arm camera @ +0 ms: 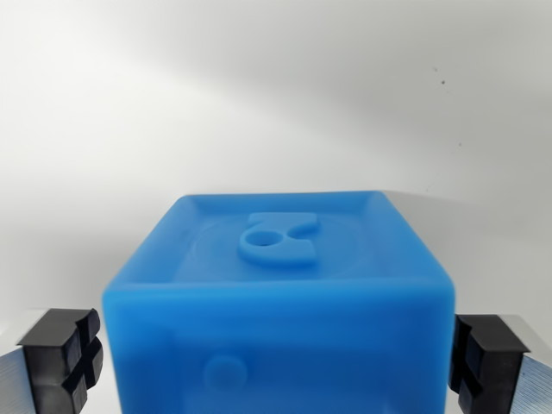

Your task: Stack cube

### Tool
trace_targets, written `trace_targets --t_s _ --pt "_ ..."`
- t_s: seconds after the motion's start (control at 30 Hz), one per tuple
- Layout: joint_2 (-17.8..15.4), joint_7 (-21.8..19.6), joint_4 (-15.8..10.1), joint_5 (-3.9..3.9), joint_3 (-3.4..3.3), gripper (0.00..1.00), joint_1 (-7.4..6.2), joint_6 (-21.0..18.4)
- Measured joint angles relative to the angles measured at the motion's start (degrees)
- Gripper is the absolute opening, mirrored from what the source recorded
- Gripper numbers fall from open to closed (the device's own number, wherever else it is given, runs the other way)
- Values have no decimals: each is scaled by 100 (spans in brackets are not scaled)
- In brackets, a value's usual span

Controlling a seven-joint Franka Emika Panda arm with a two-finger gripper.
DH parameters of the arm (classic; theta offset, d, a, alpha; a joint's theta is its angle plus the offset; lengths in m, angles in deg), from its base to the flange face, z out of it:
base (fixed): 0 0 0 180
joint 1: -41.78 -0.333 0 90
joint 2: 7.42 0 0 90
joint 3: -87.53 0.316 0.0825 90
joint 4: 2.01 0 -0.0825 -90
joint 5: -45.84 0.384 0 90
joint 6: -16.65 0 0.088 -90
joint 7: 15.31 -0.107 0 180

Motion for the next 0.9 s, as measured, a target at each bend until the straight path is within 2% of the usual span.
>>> trace_targets --t_s 0.1,0.13,0.9 --pt "34 0 19 0 -6 100 -4 15" --pt "37 0 21 0 -7 0 -4 16" --pt "41 0 28 0 -10 0 -7 19"
